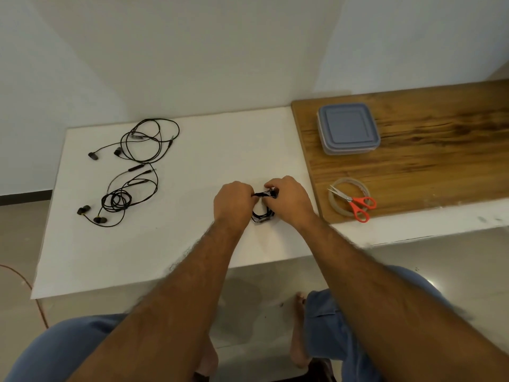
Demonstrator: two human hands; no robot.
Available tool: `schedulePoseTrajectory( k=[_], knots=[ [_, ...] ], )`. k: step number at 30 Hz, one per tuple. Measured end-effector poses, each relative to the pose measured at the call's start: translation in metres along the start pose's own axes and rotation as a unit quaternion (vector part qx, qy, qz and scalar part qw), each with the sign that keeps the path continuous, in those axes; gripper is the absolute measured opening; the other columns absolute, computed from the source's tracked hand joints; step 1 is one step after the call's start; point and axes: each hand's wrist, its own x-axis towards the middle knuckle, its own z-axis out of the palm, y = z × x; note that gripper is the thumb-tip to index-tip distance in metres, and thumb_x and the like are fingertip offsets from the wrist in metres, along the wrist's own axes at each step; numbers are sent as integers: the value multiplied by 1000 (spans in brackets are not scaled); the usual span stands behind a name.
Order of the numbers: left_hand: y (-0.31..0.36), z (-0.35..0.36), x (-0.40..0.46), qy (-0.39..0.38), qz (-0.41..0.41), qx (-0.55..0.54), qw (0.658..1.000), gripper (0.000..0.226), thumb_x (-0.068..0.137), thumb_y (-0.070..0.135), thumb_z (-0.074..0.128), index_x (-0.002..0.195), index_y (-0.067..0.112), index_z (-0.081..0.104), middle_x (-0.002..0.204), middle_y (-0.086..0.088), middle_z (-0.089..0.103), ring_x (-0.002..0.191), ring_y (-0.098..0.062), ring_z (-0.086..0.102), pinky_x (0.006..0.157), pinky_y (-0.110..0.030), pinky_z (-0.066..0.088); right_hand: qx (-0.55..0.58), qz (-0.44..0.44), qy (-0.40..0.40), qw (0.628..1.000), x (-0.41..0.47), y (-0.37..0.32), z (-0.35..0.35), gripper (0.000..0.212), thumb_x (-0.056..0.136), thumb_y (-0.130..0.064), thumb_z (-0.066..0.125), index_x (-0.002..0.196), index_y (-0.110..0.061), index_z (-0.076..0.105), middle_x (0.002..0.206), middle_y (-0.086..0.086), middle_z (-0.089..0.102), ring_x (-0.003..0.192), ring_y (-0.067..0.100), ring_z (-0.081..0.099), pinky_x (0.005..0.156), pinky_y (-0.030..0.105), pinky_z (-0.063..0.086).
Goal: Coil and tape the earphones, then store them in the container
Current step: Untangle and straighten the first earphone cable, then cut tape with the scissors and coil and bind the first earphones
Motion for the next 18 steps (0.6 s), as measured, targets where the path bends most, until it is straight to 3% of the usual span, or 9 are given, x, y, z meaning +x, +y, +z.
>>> schedulePoseTrajectory(
  k=[3,15,18],
  knots=[
    [1,-4,0,-4,-1,10,1000,28,95,36,54,89,16,72,78,-3,66,77,-22,61,60,-29,46,12,1,-5,1000,1,1,-2,38,85,-25,65,123,-19,65,116,8,62,101,22,62,87,33,52],
    [0,-6,-6,1,-12,-13,1000,40,96,44,52,68,16,59,61,2,50,66,-19,54,51,-25,33,41,10,-4,999,-4,0,-8,35,89,-27,65,123,-17,64,118,10,60,99,20,62,83,29,52],
    [1,-7,-8,21,-12,-11,1000,40,97,42,49,75,13,64,65,1,53,75,-23,59,55,-29,40,42,15,0,999,-7,-2,-14,33,91,-28,63,123,-18,63,120,7,58,99,19,61,82,28,51]
  ],
)
